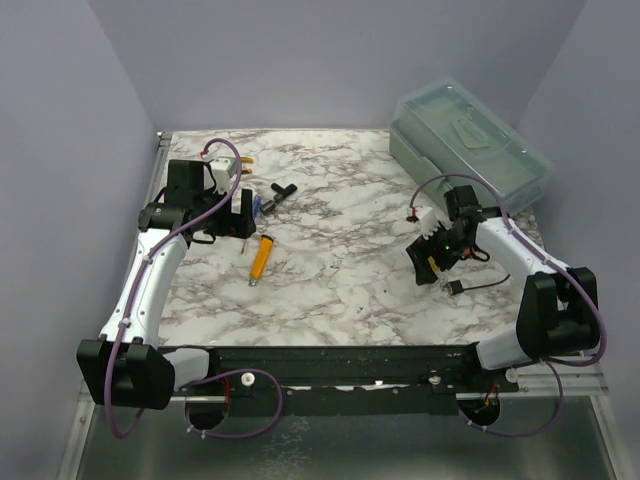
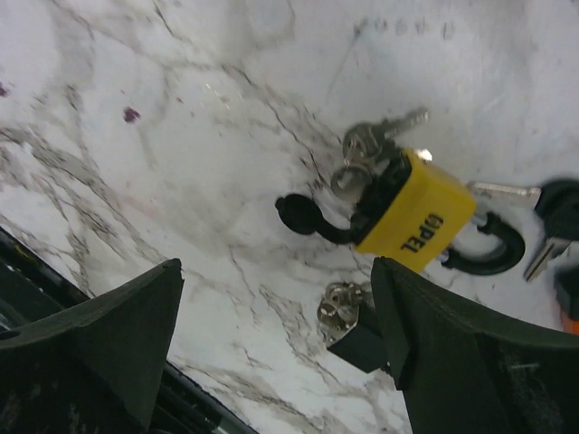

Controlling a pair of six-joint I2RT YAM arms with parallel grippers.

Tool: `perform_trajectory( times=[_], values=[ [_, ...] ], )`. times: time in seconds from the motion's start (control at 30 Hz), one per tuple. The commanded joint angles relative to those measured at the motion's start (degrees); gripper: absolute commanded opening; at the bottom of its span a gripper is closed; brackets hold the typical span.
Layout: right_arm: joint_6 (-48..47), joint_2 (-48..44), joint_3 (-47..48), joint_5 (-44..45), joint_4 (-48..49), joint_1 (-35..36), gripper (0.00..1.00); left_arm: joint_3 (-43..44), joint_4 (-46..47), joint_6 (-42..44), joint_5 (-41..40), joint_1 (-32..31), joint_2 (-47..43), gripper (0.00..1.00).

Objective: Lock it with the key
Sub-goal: Adjust the lock at the center of the board.

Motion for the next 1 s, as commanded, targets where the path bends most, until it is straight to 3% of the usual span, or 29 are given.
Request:
perform_trajectory(
  times=[0.0,0.4,0.63,0.97],
  values=[
    [-3.5,0.3,-2.9,6.2,-2.6,-2.8,0.90,1.0,1.2,0.9,1.4,-0.2,-1.0,0.99],
    [-6.0,5.5,-5.0,11.7,0.7,-6.9,0.86,0.2,1.5,2.0,0.6,-0.2,-2.1,0.99],
    [-4.4,12.7,0.1,7.8,5.6,-6.9,0.85,-0.6,1.7,2.3,0.5,-0.2,-2.4,0.99],
    [-10.2,18.1,7.6,-1.5,8.1,-2.4,0.70,-1.9,2.0,3.4,-0.6,-0.2,-2.9,0.99]
  ],
)
